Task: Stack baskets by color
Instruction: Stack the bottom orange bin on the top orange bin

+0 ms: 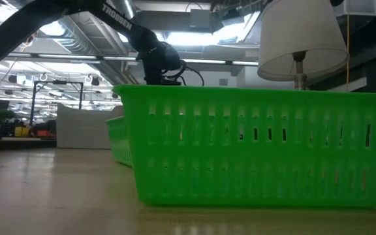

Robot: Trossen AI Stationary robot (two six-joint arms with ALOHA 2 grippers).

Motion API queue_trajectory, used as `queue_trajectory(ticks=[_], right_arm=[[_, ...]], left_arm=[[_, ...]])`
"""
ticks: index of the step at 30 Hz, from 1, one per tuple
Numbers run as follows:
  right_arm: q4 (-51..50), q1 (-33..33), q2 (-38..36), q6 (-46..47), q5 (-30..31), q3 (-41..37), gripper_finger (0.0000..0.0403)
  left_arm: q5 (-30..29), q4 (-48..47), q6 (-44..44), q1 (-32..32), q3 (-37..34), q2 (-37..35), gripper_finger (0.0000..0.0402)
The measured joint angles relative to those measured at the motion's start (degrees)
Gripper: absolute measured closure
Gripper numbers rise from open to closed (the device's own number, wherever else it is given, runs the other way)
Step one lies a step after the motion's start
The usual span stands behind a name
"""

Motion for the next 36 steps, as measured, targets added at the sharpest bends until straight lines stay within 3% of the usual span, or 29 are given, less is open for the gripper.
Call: queue_trajectory(ticks=[16, 27, 36], right_arm=[[-0.55, 0.01, -0.01, 0.01, 0.01, -0.02, 0.0315], [-1.89, 0.0, 0.0, 1.28, 0.02, -0.04, 0.0315], [-4.26, 0.01, -0.01, 3.06, 0.04, -0.07, 0.0315]], left_arm=[[-3.27, 0.54, -0.52, -2.47, -0.01, 0.5, 0.0401], [-11.57, -0.44, -0.6, -5.5, -0.01, 0.48, 0.0343], [-14.4, -0.6, -0.33, -9.14, 0.0, -3.45, 0.0337]])
